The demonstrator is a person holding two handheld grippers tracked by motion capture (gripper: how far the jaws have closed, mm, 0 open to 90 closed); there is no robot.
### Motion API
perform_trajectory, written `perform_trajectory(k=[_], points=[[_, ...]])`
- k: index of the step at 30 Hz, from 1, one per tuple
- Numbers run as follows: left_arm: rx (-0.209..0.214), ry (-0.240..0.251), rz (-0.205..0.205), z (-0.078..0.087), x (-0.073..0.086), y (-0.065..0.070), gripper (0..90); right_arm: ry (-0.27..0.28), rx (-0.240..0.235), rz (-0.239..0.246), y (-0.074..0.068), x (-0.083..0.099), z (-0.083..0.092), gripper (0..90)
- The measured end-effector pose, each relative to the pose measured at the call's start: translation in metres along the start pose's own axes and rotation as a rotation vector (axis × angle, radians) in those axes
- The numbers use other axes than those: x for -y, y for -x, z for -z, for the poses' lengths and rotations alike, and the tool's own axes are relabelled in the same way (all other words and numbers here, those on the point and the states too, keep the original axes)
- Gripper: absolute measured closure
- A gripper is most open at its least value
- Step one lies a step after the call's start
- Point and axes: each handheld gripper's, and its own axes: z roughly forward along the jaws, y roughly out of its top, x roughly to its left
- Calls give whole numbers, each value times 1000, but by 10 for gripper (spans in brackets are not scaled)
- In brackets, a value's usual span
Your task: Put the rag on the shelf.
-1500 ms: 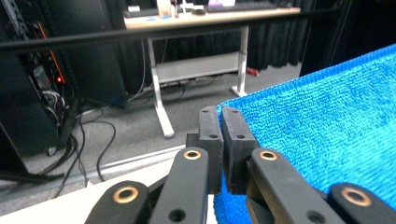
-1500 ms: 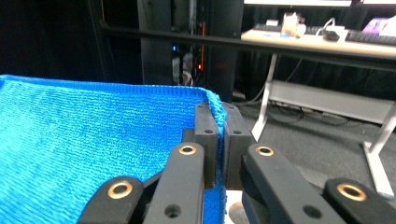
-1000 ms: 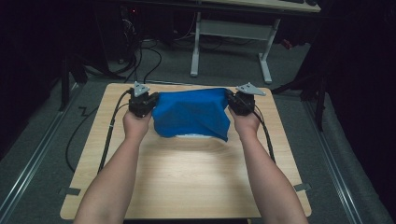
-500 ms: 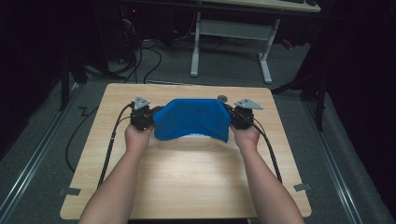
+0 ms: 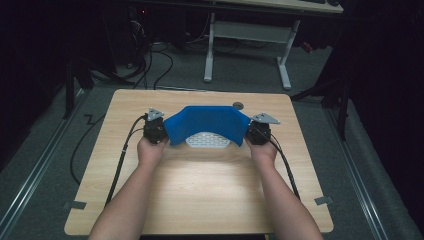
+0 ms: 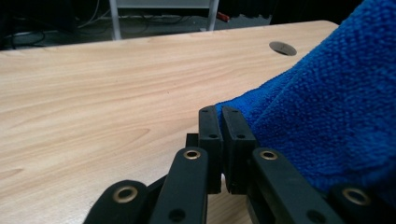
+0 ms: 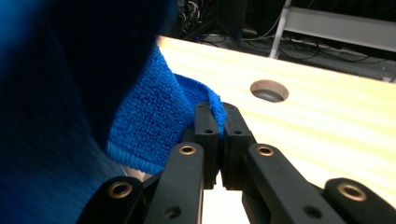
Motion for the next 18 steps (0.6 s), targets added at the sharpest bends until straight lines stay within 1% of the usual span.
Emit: perform_trajectory(k=[2,6,10,14,18], points=[[3,-5,4,-2,2,1,875,-14,-1,-6,2,5,0,880],[7,-7,7,-5,3,2,871,-19,-2,-7,3,8,0,879],[7,-8,12,-5,3,2,863,-15,-2,-5,2,8,-1,877],[9,-5,6,-5,3,2,863,-14,0,-6,3,9,0,876],[24,-10,7,-6,4,4,863,-18,1,-8,2,10,0,875]])
